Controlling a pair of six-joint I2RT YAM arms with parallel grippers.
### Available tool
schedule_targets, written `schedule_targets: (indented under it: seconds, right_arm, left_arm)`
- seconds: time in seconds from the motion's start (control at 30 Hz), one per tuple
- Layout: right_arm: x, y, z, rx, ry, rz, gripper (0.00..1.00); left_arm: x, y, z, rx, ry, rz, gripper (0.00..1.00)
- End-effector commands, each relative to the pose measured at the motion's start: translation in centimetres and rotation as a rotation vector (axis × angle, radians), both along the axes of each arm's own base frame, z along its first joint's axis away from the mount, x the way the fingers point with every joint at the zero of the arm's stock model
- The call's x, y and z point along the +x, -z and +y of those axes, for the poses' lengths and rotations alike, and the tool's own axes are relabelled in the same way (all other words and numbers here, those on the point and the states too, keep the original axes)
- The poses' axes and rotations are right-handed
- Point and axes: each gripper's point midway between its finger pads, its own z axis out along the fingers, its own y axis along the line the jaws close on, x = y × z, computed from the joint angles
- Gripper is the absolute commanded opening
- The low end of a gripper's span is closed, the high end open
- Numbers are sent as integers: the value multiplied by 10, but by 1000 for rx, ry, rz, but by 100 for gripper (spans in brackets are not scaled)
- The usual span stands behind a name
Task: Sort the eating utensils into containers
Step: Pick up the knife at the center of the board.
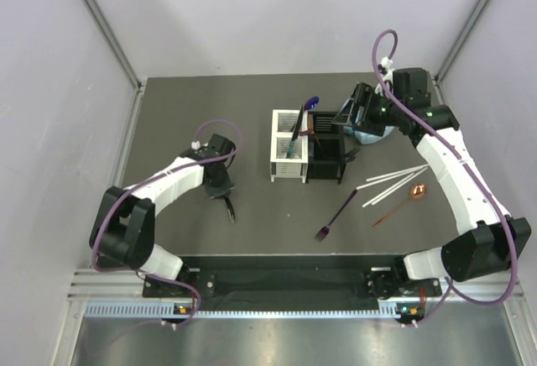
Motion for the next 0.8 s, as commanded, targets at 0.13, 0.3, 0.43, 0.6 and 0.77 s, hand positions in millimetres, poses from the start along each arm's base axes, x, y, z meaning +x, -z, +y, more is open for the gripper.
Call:
schedule_targets:
  seconds: [0.13,0.3,0.43,0.6,0.77]
  right_arm:
    - [20,-27,2,33,3,-91,70]
    - [27,-31,4,53,9,-110,70]
    - [27,-30,4,55,9,-112,70]
    - [23,-24,3,55,11,-100,70]
    - [22,-21,3,50,10,-96,70]
  left_arm:
    - [46,-28,-13,-25,91,-199,0]
    - [52,-21,-18,-31,113,-190,0]
    - [59,-21,-21,-29,135,-199,0]
    - [63,-16,-24,-24,165,-185,0]
    - [69,-28,-30,-52,179,-225,0]
